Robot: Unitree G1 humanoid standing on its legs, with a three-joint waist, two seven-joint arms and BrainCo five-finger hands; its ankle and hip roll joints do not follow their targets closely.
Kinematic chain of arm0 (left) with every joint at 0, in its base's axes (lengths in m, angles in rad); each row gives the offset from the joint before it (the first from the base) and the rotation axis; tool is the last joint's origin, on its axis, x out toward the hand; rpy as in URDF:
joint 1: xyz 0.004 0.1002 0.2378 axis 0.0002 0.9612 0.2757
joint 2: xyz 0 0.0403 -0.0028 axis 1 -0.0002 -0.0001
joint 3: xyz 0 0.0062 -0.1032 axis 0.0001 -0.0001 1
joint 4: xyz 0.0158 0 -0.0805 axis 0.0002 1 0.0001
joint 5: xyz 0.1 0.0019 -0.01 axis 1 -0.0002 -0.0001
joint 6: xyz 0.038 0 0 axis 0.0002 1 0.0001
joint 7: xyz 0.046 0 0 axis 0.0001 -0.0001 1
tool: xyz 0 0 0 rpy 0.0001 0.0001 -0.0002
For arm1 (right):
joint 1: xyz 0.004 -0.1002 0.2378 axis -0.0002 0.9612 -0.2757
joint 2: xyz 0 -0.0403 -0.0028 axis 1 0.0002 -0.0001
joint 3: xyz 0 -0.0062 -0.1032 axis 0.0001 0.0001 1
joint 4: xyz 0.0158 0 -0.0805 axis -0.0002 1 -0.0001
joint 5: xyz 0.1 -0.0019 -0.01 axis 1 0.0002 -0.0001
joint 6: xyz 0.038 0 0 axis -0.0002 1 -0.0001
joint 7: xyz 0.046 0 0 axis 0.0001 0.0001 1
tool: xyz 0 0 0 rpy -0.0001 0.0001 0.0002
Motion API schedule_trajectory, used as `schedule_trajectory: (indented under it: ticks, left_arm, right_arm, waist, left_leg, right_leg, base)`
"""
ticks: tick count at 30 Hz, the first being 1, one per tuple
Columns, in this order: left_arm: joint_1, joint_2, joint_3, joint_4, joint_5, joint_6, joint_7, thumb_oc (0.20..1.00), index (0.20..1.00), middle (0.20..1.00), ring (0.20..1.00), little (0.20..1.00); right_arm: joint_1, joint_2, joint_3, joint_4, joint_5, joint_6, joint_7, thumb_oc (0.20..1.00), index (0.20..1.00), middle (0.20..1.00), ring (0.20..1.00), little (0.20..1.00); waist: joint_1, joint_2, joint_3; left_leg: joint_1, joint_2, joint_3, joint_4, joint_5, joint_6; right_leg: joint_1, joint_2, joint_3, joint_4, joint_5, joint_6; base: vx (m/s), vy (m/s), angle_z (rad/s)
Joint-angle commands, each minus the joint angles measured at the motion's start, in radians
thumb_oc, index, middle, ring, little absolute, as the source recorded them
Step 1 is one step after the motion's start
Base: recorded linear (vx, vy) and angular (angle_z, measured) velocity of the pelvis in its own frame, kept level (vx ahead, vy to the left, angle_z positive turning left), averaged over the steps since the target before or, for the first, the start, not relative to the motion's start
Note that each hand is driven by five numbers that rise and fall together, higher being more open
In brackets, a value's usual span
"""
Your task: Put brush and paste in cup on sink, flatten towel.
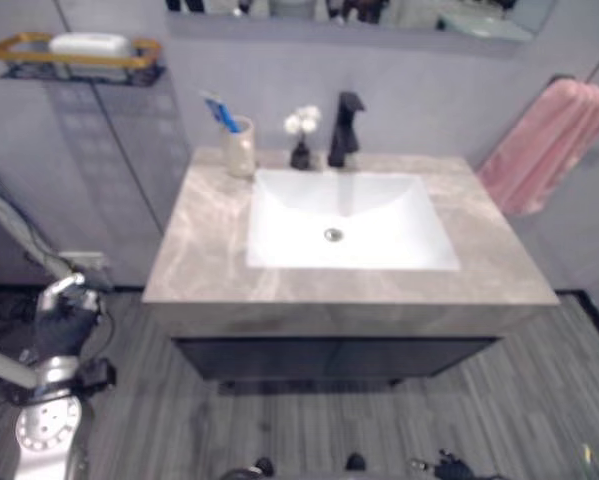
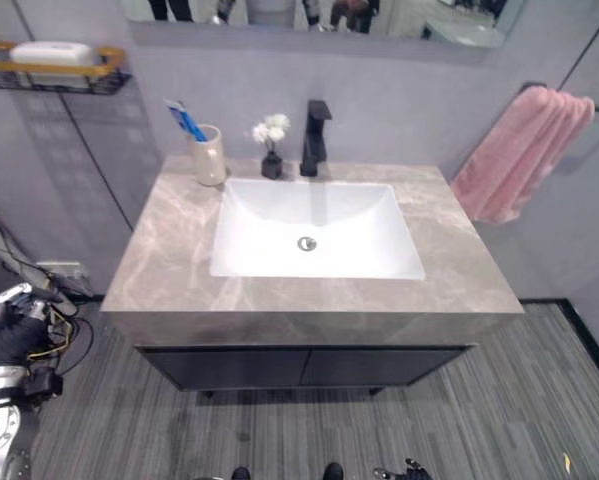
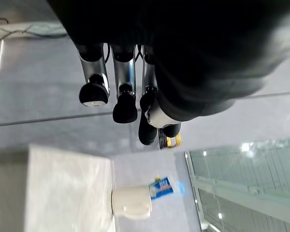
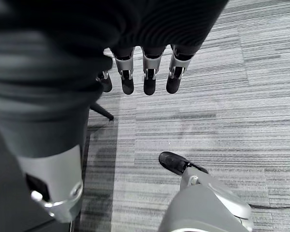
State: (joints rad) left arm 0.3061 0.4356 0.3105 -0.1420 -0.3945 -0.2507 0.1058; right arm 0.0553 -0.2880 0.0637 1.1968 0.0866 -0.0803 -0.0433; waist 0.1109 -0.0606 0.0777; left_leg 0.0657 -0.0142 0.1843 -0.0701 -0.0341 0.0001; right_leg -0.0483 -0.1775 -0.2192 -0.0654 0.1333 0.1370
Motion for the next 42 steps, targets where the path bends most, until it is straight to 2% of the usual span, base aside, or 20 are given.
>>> schedule_trajectory:
  ticks: [1, 2, 3, 4, 5, 6, 8, 10, 11, 12, 13, 14, 15, 16, 17, 18, 21, 30, 33, 42]
  left_arm:
    - [-0.080, 0.019, -0.003, -0.084, -0.031, -0.082, 0.019, 0.200, 0.200, 0.200, 0.200, 0.200]
    - [-0.080, 0.019, -0.003, -0.084, -0.031, -0.082, 0.019, 0.200, 0.200, 0.200, 0.200, 0.200]
    - [-0.096, 0.012, -0.007, -0.082, -0.044, -0.087, 0.031, 0.200, 0.200, 0.200, 0.200, 0.200]
    - [-0.096, 0.012, -0.007, -0.082, -0.044, -0.087, 0.031, 0.200, 0.200, 0.200, 0.200, 0.200]
    - [-0.118, 0.018, -0.013, -0.071, -0.046, -0.092, 0.037, 0.200, 0.200, 0.200, 0.200, 0.200]
    - [-0.119, 0.018, -0.014, -0.070, -0.046, -0.093, 0.037, 0.200, 0.200, 0.200, 0.200, 0.200]
    - [-0.129, 0.026, 0.001, -0.062, -0.041, -0.099, 0.052, 0.200, 0.200, 0.200, 0.200, 0.200]
    - [-0.134, 0.027, 0.008, -0.064, -0.045, -0.107, 0.063, 0.200, 0.200, 0.200, 0.200, 0.200]
    - [-0.134, 0.027, 0.008, -0.064, -0.045, -0.107, 0.063, 0.200, 0.200, 0.200, 0.200, 0.200]
    - [-0.146, 0.028, 0.012, -0.067, -0.048, -0.109, 0.071, 0.200, 0.200, 0.200, 0.200, 0.200]
    - [-0.156, 0.030, 0.010, -0.075, -0.041, -0.109, 0.080, 0.200, 0.200, 0.200, 0.200, 0.200]
    - [-0.156, 0.034, 0.007, -0.076, -0.040, -0.110, 0.078, 0.200, 0.200, 0.200, 0.200, 0.200]
    - [-0.158, 0.033, 0.003, -0.081, -0.041, -0.116, 0.081, 0.200, 0.200, 0.200, 0.200, 0.200]
    - [-0.166, 0.039, -0.003, -0.086, -0.037, -0.121, 0.092, 0.200, 0.200, 0.200, 0.200, 0.200]
    - [-0.167, 0.046, 0.001, -0.092, -0.030, -0.125, 0.104, 0.200, 0.200, 0.200, 0.200, 0.200]
    - [-0.161, 0.043, 0.012, -0.106, -0.027, -0.120, 0.096, 0.200, 0.200, 0.200, 0.200, 0.200]
    - [-0.145, 0.049, 0.031, -0.127, -0.015, -0.121, 0.089, 0.200, 0.200, 0.200, 0.200, 0.200]
    - [-0.097, 0.095, 0.089, -0.139, -0.003, -0.109, 0.084, 0.200, 0.200, 0.200, 0.200, 0.200]
    - [-0.089, 0.112, 0.092, -0.114, -0.054, -0.099, 0.052, 0.200, 0.200, 0.200, 0.200, 0.200]
    - [-0.169, 0.228, 0.068, 0.091, -0.149, -0.033, 0.027, 0.200, 0.200, 0.200, 0.200, 0.200]
  right_arm:
    - [-0.034, -0.039, 0.046, 0.046, 0.024, -0.012, -0.032, 1.000, 1.000, 1.000, 1.000, 1.000]
    - [-0.034, -0.039, 0.046, 0.046, 0.024, -0.012, -0.032, 1.000, 1.000, 1.000, 1.000, 1.000]
    - [-0.025, -0.051, 0.038, 0.056, 0.028, -0.014, -0.041, 1.000, 1.000, 1.000, 1.000, 1.000]
    - [-0.025, -0.052, 0.038, 0.056, 0.029, -0.015, -0.041, 1.000, 1.000, 1.000, 1.000, 1.000]
    - [-0.022, -0.063, 0.037, 0.061, 0.037, -0.019, -0.051, 1.000, 1.000, 1.000, 1.000, 1.000]
    - [-0.023, -0.063, 0.037, 0.061, 0.037, -0.019, -0.051, 1.000, 1.000, 1.000, 1.000, 1.000]
    - [-0.025, -0.074, 0.037, 0.058, 0.040, -0.022, -0.056, 1.000, 1.000, 1.000, 1.000, 1.000]
    - [-0.032, -0.091, 0.041, 0.052, 0.047, -0.025, -0.060, 1.000, 1.000, 1.000, 1.000, 1.000]
    - [-0.031, -0.091, 0.040, 0.051, 0.047, -0.025, -0.060, 1.000, 1.000, 1.000, 1.000, 1.000]
    - [-0.031, -0.097, 0.036, 0.048, 0.046, -0.024, -0.061, 1.000, 1.000, 1.000, 1.000, 1.000]
    - [-0.027, -0.109, 0.026, 0.044, 0.047, -0.024, -0.066, 1.000, 1.000, 1.000, 1.000, 1.000]
    - [-0.029, -0.112, 0.023, 0.041, 0.052, -0.025, -0.068, 1.000, 1.000, 1.000, 1.000, 1.000]
    - [-0.031, -0.115, 0.022, 0.041, 0.052, -0.024, -0.072, 1.000, 1.000, 1.000, 1.000, 1.000]
    - [-0.034, -0.122, 0.021, 0.043, 0.051, -0.027, -0.079, 1.000, 1.000, 1.000, 1.000, 1.000]
    - [-0.035, -0.121, 0.024, 0.041, 0.051, -0.029, -0.082, 1.000, 1.000, 1.000, 1.000, 1.000]
    - [-0.042, -0.110, 0.023, 0.041, 0.051, -0.030, -0.080, 1.000, 1.000, 1.000, 1.000, 1.000]
    - [-0.042, -0.099, 0.006, 0.060, 0.047, -0.025, -0.075, 1.000, 1.000, 1.000, 1.000, 1.000]
    - [-0.004, -0.064, 0.007, 0.084, 0.017, -0.007, -0.052, 1.000, 1.000, 1.000, 1.000, 1.000]
    - [0.017, -0.059, 0.012, 0.077, 0.006, -0.005, -0.037, 1.000, 1.000, 1.000, 1.000, 1.000]
    - [0.053, -0.078, 0.018, 0.096, -0.047, 0.024, -0.004, 1.000, 1.000, 1.000, 1.000, 1.000]
  waist:
    - [-0.005, -0.009, -0.007]
    - [-0.007, -0.008, -0.007]
    - [-0.024, -0.003, -0.015]
    - [-0.026, -0.001, -0.015]
    - [-0.036, 0.003, -0.014]
    - [-0.039, 0.003, -0.015]
    - [-0.044, 0.006, -0.012]
    - [-0.031, 0.003, 0.003]
    - [-0.033, 0.003, 0.003]
    - [-0.034, 0.001, 0.007]
    - [-0.041, -0.001, 0.010]
    - [-0.041, -0.005, 0.010]
    - [-0.041, -0.003, 0.014]
    - [-0.039, 0.003, 0.020]
    - [-0.033, 0.003, 0.020]
    - [-0.029, 0.009, 0.006]
    - [-0.026, 0.020, -0.015]
    - [-0.019, 0.021, -0.044]
    - [-0.027, 0.023, -0.049]
    - [-0.054, 0.027, -0.052]
  left_leg:
    - [0.032, 0.046, -0.119, 0.124, -0.181, 0.052]
    - [0.033, 0.048, -0.121, 0.123, -0.181, 0.051]
    - [0.039, 0.085, -0.135, 0.133, -0.153, 0.027]
    - [0.038, 0.087, -0.138, 0.133, -0.153, 0.025]
    - [0.023, 0.113, -0.145, 0.152, -0.117, 0.003]
    - [0.021, 0.114, -0.149, 0.152, -0.116, 0.001]
    - [-0.008, 0.138, -0.158, 0.219, -0.051, -0.027]
    - [-0.074, 0.115, -0.183, 0.340, -0.010, -0.033]
    - [-0.077, 0.115, -0.185, 0.343, -0.011, -0.033]
    - [-0.097, 0.107, -0.185, 0.320, 0.003, -0.033]
    - [-0.130, 0.091, -0.182, 0.204, -0.008, -0.027]
    - [-0.144, 0.080, -0.195, 0.172, -0.021, -0.023]
    - [-0.172, 0.078, -0.207, 0.129, -0.004, -0.025]
    - [-0.218, 0.078, -0.229, 0.082, 0.059, -0.037]
    - [-0.224, 0.072, -0.243, 0.087, 0.055, -0.036]
    - [-0.193, 0.061, -0.248, 0.104, 0.009, -0.024]
    - [-0.157, 0.039, -0.240, 0.079, -0.007, -0.006]
    - [-0.063, 0.010, -0.174, 0.004, -0.028, 0.032]
    - [-0.045, 0.007, -0.160, -0.016, -0.027, 0.037]
    - [-0.050, -0.005, -0.142, -0.017, -0.038, 0.048]
  right_leg:
    - [-0.085, 0.026, -0.001, 0.107, -0.068, 0.003]
    - [-0.085, 0.027, -0.003, 0.109, -0.070, 0.002]
    - [-0.082, 0.057, -0.008, 0.136, -0.109, -0.022]
    - [-0.082, 0.058, -0.011, 0.139, -0.113, -0.023]
    - [-0.072, 0.074, -0.030, 0.145, -0.135, -0.041]
    - [-0.072, 0.074, -0.033, 0.144, -0.136, -0.042]
    - [-0.052, 0.098, -0.044, 0.131, -0.152, -0.067]
    - [-0.024, 0.106, -0.049, 0.106, -0.157, -0.086]
    - [-0.023, 0.106, -0.051, 0.105, -0.156, -0.086]
    - [-0.014, 0.100, -0.065, 0.092, -0.159, -0.087]
    - [-0.009, 0.085, -0.086, 0.077, -0.160, -0.077]
    - [-0.006, 0.079, -0.089, 0.073, -0.157, -0.075]
    - [-0.003, 0.077, -0.089, 0.069, -0.156, -0.076]
    - [-0.004, 0.072, -0.097, 0.070, -0.152, -0.076]
    - [-0.001, 0.067, -0.092, 0.078, -0.152, -0.073]
    - [0.012, 0.060, -0.074, 0.094, -0.162, -0.066]
    - [0.041, 0.040, -0.063, 0.082, -0.145, -0.050]
    - [0.076, 0.002, -0.027, 0.032, -0.096, -0.004]
    - [0.077, -0.003, -0.023, 0.023, -0.081, 0.006]
    - [0.062, -0.016, -0.011, -0.004, -0.028, 0.031]
  base:
    - [0.33, -0.359, 0.07]
    - [0.44, -0.494, 0.22]
    - [0.22, -0.258, 0.26]
    - [0.36, -0.459, 0.34]
    - [0.14, -0.219, 0.27]
    - [0.21, -0.319, 0.35]
    - [0.20, -0.261, 0.32]
    - [0.19, -0.206, 0.40]
    - [0.11, -0.104, 0.18]
    - [0.03, -0.018, -0.05]
    - [0.05, -0.013, 0.10]
    - [0.03, 0.029, 0.36]
    - [0.01, 0.054, 0.77]
    - [0.04, 0.090, 0.74]
    - [0.17, 0.197, 0.40]
    - [0.19, 0.172, -0.13]
    - [0.17, 0.219, -0.58]
    - [0.09, 0.180, -0.21]
    - [0.05, 0.113, -0.10]
    - [0.03, 0.077, -0.08]
